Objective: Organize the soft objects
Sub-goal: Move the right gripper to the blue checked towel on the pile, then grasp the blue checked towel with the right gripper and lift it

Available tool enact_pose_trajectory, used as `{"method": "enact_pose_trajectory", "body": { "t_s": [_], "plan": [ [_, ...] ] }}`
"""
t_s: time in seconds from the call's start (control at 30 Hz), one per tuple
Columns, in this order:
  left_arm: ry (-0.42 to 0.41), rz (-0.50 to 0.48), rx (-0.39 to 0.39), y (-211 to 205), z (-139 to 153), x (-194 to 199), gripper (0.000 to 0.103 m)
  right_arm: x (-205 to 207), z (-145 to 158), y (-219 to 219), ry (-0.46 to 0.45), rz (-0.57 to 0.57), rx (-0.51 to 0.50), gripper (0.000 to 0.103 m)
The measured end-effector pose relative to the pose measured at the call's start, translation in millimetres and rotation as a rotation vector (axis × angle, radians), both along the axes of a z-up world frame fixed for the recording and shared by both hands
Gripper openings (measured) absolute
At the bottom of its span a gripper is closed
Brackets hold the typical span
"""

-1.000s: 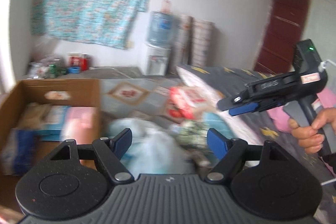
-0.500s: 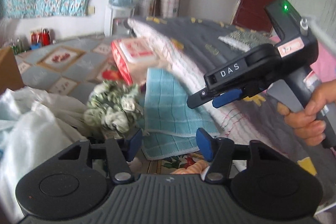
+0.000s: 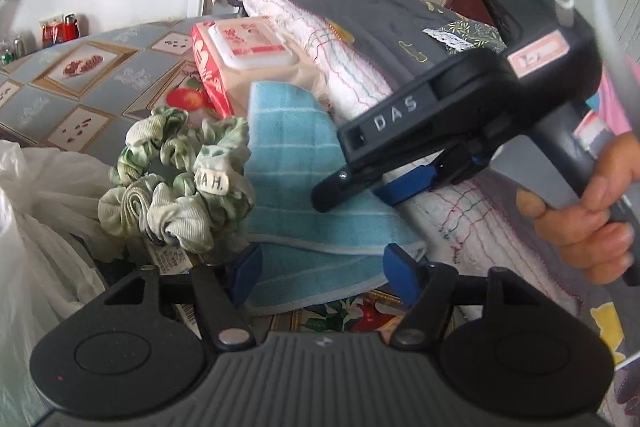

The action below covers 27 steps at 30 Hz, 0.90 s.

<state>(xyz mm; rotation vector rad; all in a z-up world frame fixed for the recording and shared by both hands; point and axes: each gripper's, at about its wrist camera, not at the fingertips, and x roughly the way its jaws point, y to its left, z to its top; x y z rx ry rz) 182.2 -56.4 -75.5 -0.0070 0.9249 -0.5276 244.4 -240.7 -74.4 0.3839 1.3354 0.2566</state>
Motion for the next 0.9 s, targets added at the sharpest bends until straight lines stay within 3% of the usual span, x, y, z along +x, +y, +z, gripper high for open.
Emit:
{"method": "enact_pose_trajectory", "body": {
  "t_s": [0.17, 0.37, 0.5, 0.6, 0.7, 0.87, 0.9],
  "plan": [
    [0.017, 0.002, -0.019, 0, -3, 7, 0.079, 5, -6, 6, 0.019, 0.008, 0.044, 0.061],
    [0.043, -0.008, -0.028, -5, -9, 18, 0.081, 4, -16, 5, 0.032, -0.022, 0.138, 0.056],
    [0.026, -0.021, -0.009, -9, -10, 15, 0.077, 2, -21, 5, 0.035, -0.033, 0.158, 0.028],
    [0.019, -0.026, 0.01, -13, -11, 14, 0.065, -1, -23, 3, 0.031, -0.037, 0.176, 0.021],
    [0.015, -0.024, 0.022, -15, -11, 15, 0.044, -4, -26, 1, 0.034, -0.049, 0.205, 0.015],
    [0.044, -0.031, -0.031, -10, -6, 15, 0.014, -16, -12, -7, 0.009, -0.074, 0.227, 0.013],
    [0.045, -0.035, -0.043, -10, -4, 13, 0.014, -20, -8, -8, -0.005, -0.074, 0.226, 0.013]
  ]
}}
